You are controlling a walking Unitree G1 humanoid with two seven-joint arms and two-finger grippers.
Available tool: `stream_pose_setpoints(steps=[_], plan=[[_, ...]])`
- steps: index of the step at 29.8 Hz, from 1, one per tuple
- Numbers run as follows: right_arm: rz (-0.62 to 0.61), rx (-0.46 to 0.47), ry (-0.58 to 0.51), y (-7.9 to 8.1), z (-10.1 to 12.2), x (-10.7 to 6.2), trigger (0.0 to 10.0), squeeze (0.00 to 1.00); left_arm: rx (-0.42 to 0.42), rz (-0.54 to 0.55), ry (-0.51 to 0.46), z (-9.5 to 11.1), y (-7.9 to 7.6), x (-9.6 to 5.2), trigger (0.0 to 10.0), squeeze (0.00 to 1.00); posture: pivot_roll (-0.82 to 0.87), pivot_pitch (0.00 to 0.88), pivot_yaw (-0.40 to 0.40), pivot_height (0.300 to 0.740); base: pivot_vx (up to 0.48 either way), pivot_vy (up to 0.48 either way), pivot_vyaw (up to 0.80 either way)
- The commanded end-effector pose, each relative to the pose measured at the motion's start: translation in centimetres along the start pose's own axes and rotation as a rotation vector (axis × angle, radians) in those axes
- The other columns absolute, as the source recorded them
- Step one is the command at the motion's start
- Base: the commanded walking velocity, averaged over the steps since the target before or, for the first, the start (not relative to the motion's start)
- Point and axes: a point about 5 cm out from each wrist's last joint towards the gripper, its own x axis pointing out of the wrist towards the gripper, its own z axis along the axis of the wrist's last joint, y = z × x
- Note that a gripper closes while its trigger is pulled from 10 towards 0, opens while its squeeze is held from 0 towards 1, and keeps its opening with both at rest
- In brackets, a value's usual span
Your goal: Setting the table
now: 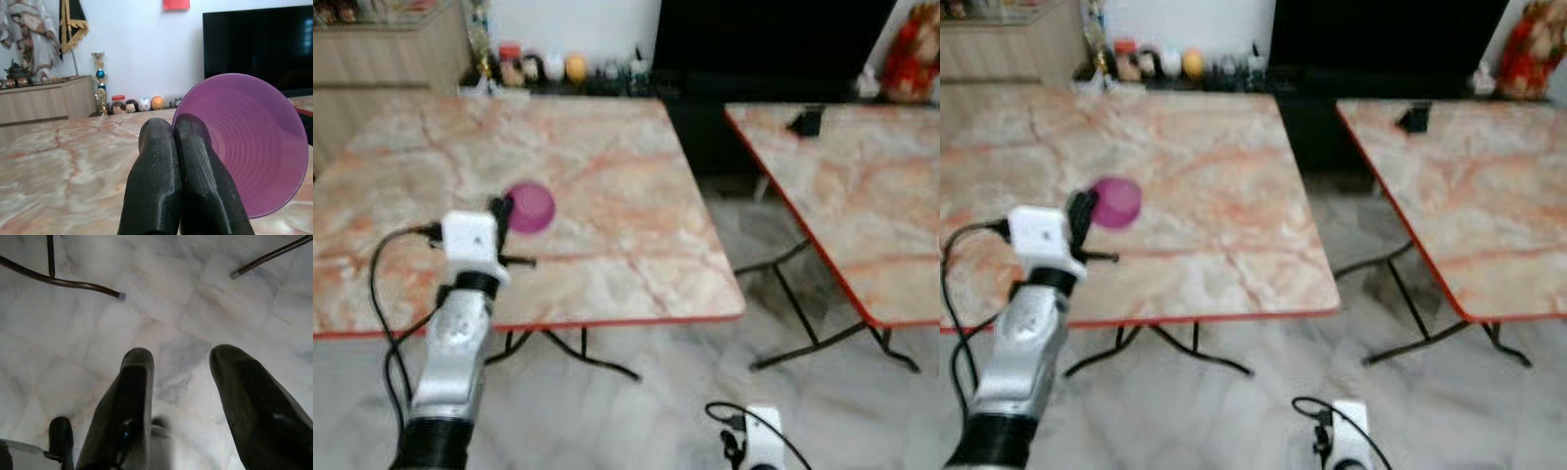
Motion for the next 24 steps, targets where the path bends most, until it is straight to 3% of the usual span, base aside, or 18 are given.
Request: stream_pose_setpoints(steps=[1, 7, 11, 14, 15, 16, 17, 19, 24], plan=[[-0.023, -0.006, 0.016, -0.9, -0.3, -0.1, 10.0, 0.00, -0.012, -0.016, 0.001, 0.0, -0.7, 0.1, 10.0, 0.00, 0.08, 0.000, -0.056, 0.740, 0.000, -0.337, 0.00], [-0.013, -0.031, 0.018, -0.8, -0.3, -0.1, 10.0, 0.00, -0.011, -0.025, 0.003, 0.0, -0.9, 0.2, 10.0, 0.00, 0.07, 0.000, -0.054, 0.740, 0.000, -0.328, 0.00], [-0.008, -0.035, 0.016, -0.8, -0.3, -0.1, 10.0, 0.00, -0.010, -0.023, 0.006, 0.0, -0.8, 0.2, 10.0, 0.00, 0.07, 0.000, -0.053, 0.740, 0.000, -0.312, 0.72], [-0.012, -0.013, 0.017, -0.8, -0.3, -0.1, 10.0, 0.00, -0.009, -0.021, 0.007, 0.0, -0.7, 0.2, 10.0, 0.00, 0.08, 0.000, -0.051, 0.740, 0.000, -0.311, 0.00], [-0.025, 0.044, 0.015, -0.9, -0.3, -0.1, 10.0, 0.00, -0.008, -0.020, 0.009, 0.0, -0.7, 0.2, 10.0, 0.00, 0.08, 0.000, -0.051, 0.740, 0.000, -0.307, 0.00], [-0.073, 0.187, 0.009, -1.5, -0.2, -0.1, 10.0, 0.00, -0.008, -0.019, 0.010, 0.0, -0.7, 0.2, 10.0, 0.00, 0.08, 0.000, -0.050, 0.740, 0.000, -0.311, 0.00], [-0.073, 0.187, 0.009, -1.5, -0.2, -0.1, 10.0, 0.00, -0.008, -0.019, 0.010, 0.0, -0.7, 0.2, 10.0, 0.00, 0.08, 0.000, -0.050, 0.740, 0.000, -0.311, 0.00], [-0.152, 0.398, -0.004, -2.8, -0.2, -0.2, 10.0, 0.00, -0.006, -0.018, 0.012, 0.0, -0.6, 0.2, 10.0, 0.00, 0.08, 0.000, -0.046, 0.740, 0.000, -0.309, 0.00], [-0.111, 0.284, 0.004, -2.9, -0.1, -0.2, 10.0, 0.00, -0.007, -0.018, 0.013, -0.1, -0.5, 0.3, 10.0, 0.00, 0.07, 0.000, -0.046, 0.740, 0.000, -0.307, 0.00]])
